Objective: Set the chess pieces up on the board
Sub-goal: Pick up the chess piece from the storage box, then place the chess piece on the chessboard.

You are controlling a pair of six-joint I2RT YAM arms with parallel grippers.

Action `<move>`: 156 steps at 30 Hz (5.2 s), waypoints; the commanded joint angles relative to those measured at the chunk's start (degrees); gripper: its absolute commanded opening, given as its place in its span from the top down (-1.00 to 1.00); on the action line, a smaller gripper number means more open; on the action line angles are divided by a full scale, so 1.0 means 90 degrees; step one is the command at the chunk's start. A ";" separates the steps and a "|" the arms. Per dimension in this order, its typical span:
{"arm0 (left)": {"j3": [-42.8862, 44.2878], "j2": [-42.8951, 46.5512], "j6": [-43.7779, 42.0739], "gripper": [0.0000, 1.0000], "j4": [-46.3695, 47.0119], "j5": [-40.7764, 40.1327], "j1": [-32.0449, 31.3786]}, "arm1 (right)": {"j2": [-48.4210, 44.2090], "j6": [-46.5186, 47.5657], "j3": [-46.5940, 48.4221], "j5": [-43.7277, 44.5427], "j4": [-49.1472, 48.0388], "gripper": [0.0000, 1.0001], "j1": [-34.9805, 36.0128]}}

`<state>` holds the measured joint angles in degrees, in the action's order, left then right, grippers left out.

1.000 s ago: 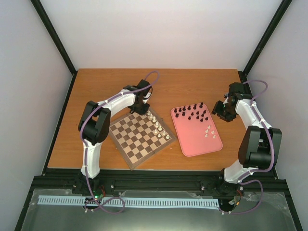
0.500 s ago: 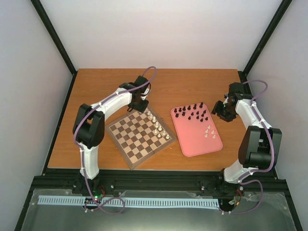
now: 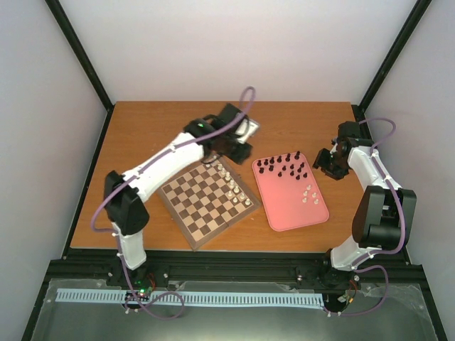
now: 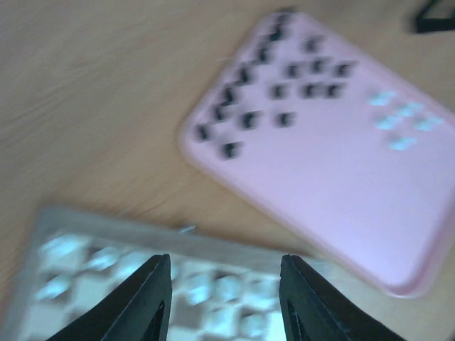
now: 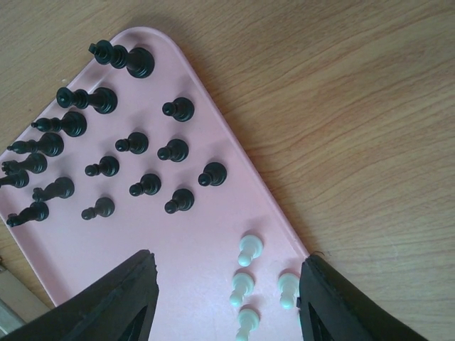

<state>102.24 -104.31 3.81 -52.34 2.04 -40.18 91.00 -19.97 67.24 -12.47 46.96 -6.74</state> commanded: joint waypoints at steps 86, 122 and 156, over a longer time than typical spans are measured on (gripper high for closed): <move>0.1865 -0.2152 0.0379 0.99 0.0044 -0.0058 -0.1808 | 0.0271 -0.0053 0.0653 0.0229 -0.0065 -0.55 -0.0047; -0.2721 0.0002 0.0309 0.99 0.1343 -0.1277 0.0607 | 0.0221 0.0041 0.0554 0.0233 0.0026 -1.00 -0.0045; -0.1952 -0.1014 0.0304 0.99 0.1408 -0.1380 0.0723 | 0.0436 0.0104 0.0663 0.0195 0.0045 -1.00 -0.0042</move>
<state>82.26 -112.40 7.40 -40.64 -10.72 -34.41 94.26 -19.49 71.88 -11.00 46.94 -6.74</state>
